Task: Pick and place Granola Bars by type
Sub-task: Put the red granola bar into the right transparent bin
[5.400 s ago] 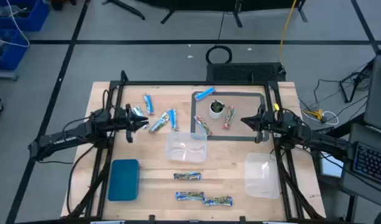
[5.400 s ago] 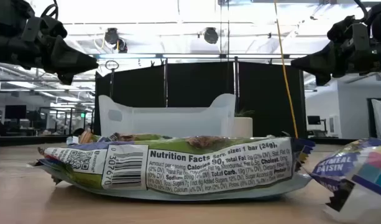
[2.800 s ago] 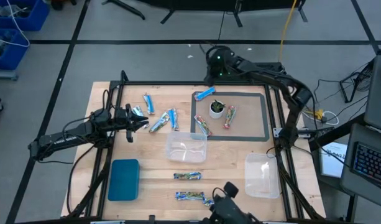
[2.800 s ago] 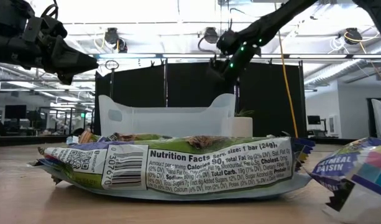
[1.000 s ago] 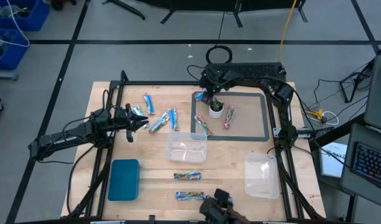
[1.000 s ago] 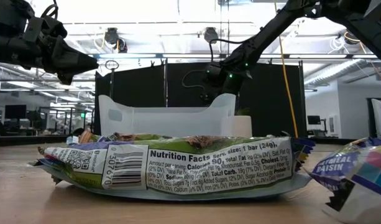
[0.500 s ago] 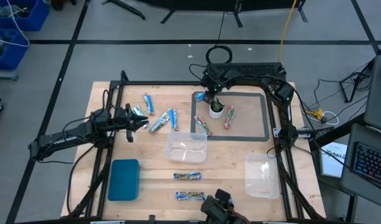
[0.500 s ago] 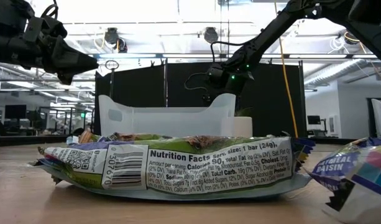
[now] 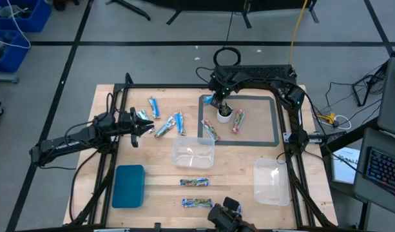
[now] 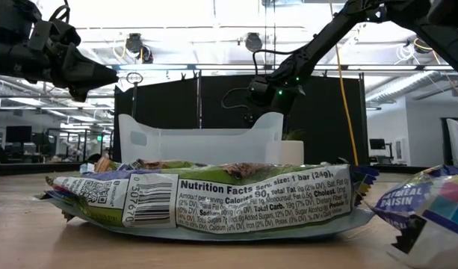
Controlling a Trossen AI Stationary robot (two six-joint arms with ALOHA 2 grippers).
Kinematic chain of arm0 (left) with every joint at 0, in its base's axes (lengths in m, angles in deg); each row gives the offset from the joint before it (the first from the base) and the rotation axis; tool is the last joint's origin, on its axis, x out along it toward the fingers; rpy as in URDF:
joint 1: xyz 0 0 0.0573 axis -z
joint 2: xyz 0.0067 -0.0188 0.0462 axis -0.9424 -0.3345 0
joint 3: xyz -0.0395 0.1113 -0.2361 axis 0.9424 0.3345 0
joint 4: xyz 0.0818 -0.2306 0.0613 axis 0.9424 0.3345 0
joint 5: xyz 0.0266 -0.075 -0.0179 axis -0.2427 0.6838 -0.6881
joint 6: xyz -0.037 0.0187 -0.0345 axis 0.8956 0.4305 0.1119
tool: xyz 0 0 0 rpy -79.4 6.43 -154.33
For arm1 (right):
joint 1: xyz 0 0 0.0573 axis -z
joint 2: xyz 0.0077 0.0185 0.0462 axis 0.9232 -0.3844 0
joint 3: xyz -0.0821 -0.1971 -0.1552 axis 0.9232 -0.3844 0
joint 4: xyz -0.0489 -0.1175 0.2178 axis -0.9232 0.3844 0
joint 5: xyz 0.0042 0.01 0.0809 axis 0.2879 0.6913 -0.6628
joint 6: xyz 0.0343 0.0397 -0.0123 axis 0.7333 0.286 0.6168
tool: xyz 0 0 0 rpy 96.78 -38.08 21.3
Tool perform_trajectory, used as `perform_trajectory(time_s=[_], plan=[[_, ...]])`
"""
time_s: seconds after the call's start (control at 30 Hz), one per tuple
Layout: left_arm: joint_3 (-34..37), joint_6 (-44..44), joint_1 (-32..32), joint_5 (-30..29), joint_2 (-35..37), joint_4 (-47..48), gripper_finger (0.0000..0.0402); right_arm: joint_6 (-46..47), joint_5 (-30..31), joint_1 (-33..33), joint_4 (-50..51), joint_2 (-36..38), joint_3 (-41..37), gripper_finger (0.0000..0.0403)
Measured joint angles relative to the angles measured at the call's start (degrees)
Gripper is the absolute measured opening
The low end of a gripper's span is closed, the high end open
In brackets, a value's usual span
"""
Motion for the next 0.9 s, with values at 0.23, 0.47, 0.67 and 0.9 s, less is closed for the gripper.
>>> perform_trajectory(time_s=[0.23, 0.47, 0.67, 0.9], plan=[[0.00, 0.00, 0.00, 0.00, 0.00, -0.02, 0.0093, -1.19, -0.11, -0.02, -0.02, 0.00, 0.00, 0.0005], [0.00, 0.00, -0.02, 0.00, 0.00, -0.02, 0.0093, -3.06, -0.15, -0.24, 0.00, 0.22, -0.06, 0.0000], [0.00, 0.00, -0.01, 0.00, 0.01, -0.02, 0.0093, -4.14, -0.09, -0.85, -1.08, 1.52, -0.20, 0.0000], [0.00, 0.00, -0.01, -0.02, 0.00, 0.00, 0.0093, -3.59, -0.12, -1.06, -1.41, 1.71, -0.20, 0.0028]])
